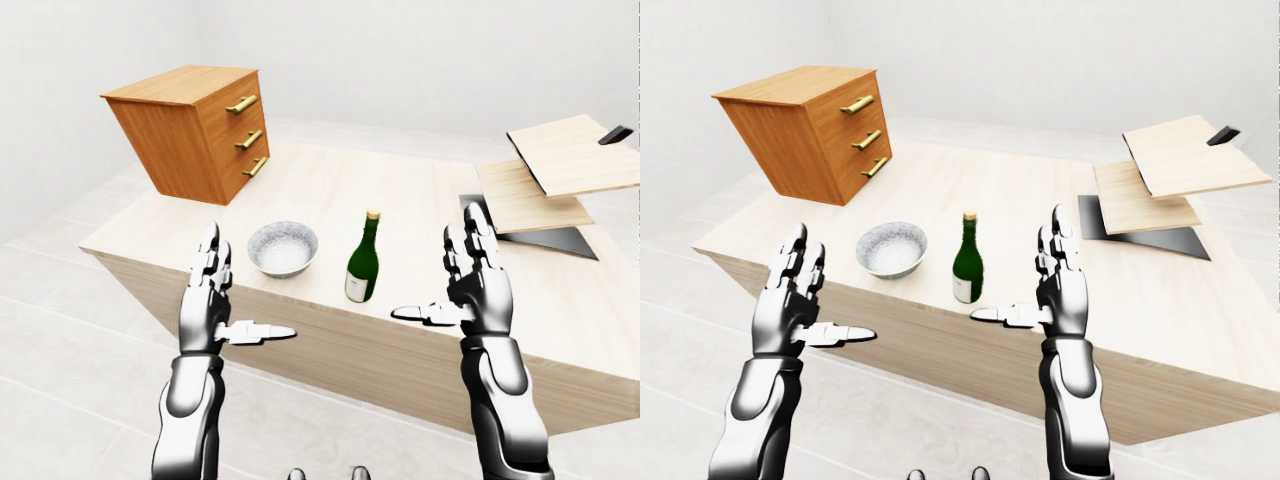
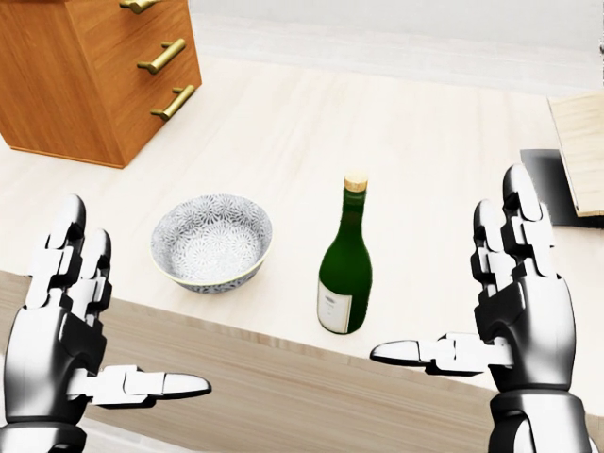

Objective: Put the wine bottle on the wine rack.

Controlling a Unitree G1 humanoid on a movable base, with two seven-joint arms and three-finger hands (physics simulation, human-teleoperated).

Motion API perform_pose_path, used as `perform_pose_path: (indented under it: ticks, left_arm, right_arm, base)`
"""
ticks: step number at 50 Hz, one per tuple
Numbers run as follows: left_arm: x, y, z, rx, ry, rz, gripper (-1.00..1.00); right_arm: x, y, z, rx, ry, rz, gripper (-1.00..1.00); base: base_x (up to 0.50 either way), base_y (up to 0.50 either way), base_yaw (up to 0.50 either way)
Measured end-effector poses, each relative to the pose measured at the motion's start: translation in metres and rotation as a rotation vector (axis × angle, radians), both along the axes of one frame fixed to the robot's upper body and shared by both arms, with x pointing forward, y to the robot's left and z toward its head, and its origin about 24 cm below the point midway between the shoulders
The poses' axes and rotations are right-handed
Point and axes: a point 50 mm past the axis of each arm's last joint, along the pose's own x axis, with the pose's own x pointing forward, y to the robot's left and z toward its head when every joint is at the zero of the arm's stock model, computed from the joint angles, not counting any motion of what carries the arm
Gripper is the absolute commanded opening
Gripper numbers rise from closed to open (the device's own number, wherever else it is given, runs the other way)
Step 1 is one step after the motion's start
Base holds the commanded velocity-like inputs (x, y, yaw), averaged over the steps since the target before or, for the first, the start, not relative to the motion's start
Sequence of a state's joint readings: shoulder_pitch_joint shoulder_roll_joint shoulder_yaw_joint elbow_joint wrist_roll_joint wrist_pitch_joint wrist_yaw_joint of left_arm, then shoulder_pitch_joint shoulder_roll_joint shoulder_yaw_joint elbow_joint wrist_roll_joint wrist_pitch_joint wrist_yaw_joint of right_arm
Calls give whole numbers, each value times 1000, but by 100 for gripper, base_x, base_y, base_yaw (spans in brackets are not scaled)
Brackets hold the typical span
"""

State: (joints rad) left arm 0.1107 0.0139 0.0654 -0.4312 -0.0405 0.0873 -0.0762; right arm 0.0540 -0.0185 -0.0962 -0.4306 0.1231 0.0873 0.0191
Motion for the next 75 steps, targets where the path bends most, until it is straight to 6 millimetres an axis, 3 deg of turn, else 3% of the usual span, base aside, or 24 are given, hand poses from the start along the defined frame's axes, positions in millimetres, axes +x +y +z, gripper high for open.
perform_pose_path:
  ticks: [16, 32, 59, 75]
  left_arm:
    - [1, -3, -6, 15, 25, -16, 100]
    - [-2, -1, -9, 14, 42, -13, 100]
    - [-7, 9, -3, -7, 14, 17, 100]
    - [-8, 9, -1, -3, 7, 18, 100]
  right_arm:
    - [-1, 6, -5, -27, 22, 34, 100]
    - [-2, 14, 2, -58, -9, 62, 100]
    - [2, 11, -1, -62, 8, 42, 100]
    - [3, 16, -2, -88, 13, 65, 100]
  base:
    - [15, -48, 0]
    - [14, -47, 0]
    - [0, 0, 36]
    - [13, -7, 2]
